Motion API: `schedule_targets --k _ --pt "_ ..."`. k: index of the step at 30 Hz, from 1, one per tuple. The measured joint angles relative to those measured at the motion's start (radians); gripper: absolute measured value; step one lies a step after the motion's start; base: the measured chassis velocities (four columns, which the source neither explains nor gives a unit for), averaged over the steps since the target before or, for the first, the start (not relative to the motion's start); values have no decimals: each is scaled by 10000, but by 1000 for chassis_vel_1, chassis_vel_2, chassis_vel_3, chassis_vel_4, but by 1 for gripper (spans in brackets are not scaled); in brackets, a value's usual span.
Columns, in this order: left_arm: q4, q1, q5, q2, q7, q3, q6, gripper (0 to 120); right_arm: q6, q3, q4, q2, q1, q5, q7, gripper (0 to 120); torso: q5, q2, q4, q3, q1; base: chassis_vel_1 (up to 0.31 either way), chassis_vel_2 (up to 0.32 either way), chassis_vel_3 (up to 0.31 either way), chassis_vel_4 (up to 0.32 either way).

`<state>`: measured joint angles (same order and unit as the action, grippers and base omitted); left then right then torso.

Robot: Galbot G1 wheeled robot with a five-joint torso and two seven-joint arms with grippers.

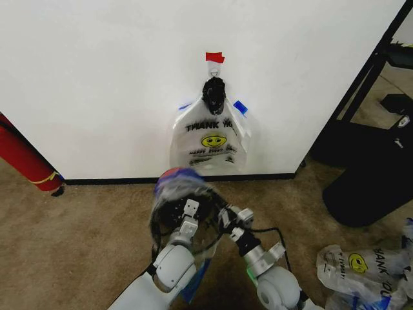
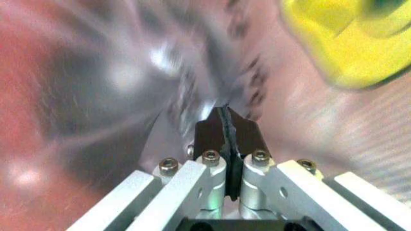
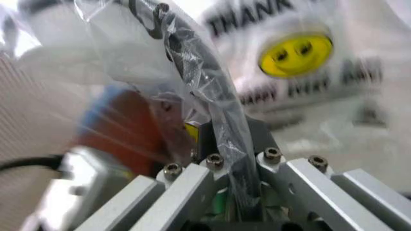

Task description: Pick up the garbage bag from the wall and place it over the trash bin.

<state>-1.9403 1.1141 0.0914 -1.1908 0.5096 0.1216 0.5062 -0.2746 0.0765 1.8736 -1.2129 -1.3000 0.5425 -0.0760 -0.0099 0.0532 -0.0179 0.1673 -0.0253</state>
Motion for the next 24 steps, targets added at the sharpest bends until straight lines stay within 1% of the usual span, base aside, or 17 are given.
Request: schedule_targets --k 2,6,11,15,19,21,24 --pt "-116 61 -48 43 -69 13 -77 0 42 2 -51 -12 34 121 51 0 -2 0 -1 0 0 0 0 0 0" --pt "-347 160 -385 142 -346 20 -509 0 126 -76 -233 -68 87 230 149 0 -1 1 -2 -1 0 0 0 0 0" --pt "-355 157 -548 83 -399 10 -749 0 208 -337 -354 -131 91 213 279 0 -1 0 -1 0 0 0 0 0 0" --pt "-130 64 -950 -93 -313 -1 -823 0 211 -530 -421 -176 52 100 296 0 -1 1 -1 -1 0 0 0 0 0" --pt "456 -275 -1597 -285 24 -160 -830 0 28 -661 -472 -130 -80 -295 146 0 -2 1 -2 0 0 0 0 0 0" --pt "736 -449 -1884 -279 62 -308 -829 0 -117 -644 -459 -47 -160 -413 2 0 -1 1 -2 0 0 0 0 0 0" --pt "898 -581 -1998 -207 64 -414 -794 0 -225 -576 -398 41 -231 -477 -159 0 -2 0 -2 0 0 0 0 0 0"
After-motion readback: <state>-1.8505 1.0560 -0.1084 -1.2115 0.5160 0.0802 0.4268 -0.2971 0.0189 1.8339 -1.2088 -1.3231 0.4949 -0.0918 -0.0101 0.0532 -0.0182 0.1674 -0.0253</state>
